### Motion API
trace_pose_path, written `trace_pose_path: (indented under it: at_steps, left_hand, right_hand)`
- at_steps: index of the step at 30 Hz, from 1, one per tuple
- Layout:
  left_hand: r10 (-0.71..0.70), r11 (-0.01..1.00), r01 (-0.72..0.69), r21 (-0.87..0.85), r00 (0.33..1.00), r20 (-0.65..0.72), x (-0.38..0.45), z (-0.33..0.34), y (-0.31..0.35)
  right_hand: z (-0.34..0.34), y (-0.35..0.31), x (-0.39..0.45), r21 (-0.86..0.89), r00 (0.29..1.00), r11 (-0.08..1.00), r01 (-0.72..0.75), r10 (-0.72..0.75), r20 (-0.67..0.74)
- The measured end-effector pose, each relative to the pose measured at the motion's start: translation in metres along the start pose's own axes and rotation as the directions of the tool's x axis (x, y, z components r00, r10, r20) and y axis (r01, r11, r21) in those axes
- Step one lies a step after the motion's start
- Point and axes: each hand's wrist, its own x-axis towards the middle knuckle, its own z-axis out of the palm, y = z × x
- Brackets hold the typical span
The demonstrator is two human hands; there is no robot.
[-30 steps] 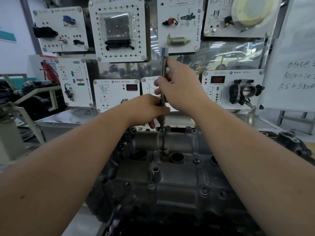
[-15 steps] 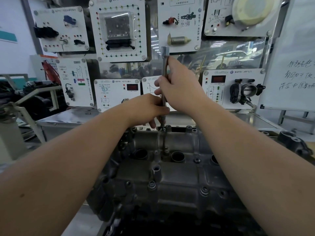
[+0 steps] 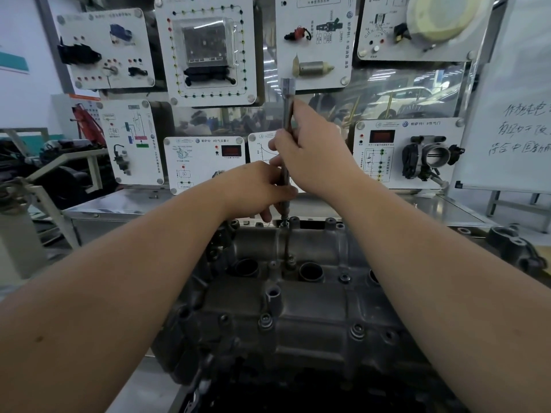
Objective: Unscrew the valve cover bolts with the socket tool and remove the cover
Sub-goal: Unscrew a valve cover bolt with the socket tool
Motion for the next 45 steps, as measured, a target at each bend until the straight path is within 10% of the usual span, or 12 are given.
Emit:
trace_pose_path:
  at_steps: [45]
  left_hand:
    - [0.013,0.999,-0.012,0.032,1.000,-0.028,0.0012,-0.0008,-0.0011]
  right_hand:
    - [-0.0008,0.0011,0.0017,-0.076,0.997,0.997,0.005,-0.011,-0.073]
